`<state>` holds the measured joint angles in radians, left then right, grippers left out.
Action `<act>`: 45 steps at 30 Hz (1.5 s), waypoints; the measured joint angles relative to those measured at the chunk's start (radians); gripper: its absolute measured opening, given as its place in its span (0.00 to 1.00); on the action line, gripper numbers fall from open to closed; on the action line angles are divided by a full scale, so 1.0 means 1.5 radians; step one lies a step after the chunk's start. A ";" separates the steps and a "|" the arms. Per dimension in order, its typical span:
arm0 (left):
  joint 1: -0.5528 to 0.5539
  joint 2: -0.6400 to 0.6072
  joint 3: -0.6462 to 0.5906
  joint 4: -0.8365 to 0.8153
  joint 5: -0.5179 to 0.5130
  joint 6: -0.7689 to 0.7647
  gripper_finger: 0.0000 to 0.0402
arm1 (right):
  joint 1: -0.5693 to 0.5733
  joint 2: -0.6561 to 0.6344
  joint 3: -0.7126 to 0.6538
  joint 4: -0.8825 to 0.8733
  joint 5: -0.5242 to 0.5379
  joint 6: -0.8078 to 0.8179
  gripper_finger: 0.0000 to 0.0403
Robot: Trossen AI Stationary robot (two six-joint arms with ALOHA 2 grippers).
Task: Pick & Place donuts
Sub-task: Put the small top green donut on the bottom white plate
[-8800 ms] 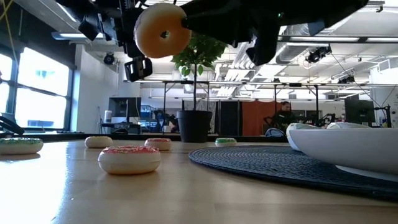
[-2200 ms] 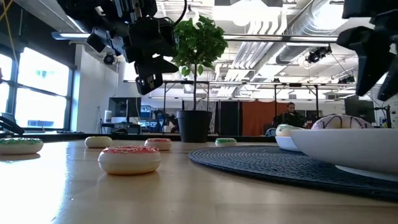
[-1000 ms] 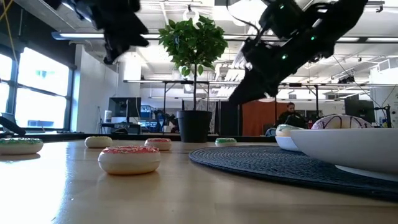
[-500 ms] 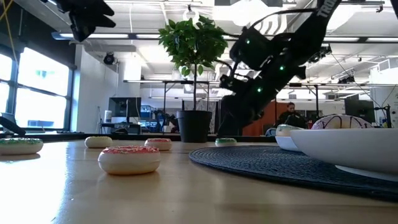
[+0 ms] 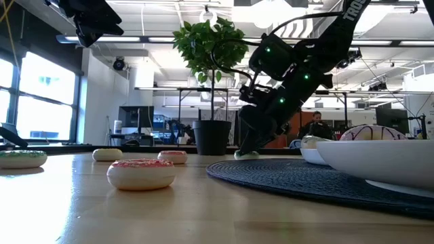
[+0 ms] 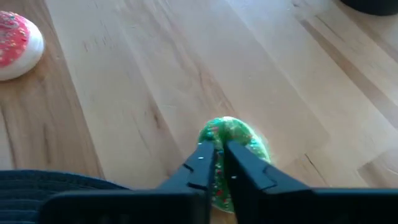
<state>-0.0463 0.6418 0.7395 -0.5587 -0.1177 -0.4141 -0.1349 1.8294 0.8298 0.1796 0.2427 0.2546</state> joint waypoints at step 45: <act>0.000 0.002 0.000 -0.068 0.000 0.051 0.30 | 0.461 -0.034 0.287 -0.672 -0.007 0.463 0.04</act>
<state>-0.0460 0.6449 0.7395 -0.6613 -0.1173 -0.3370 0.5564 1.7782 1.2610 -0.8290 0.2329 0.9494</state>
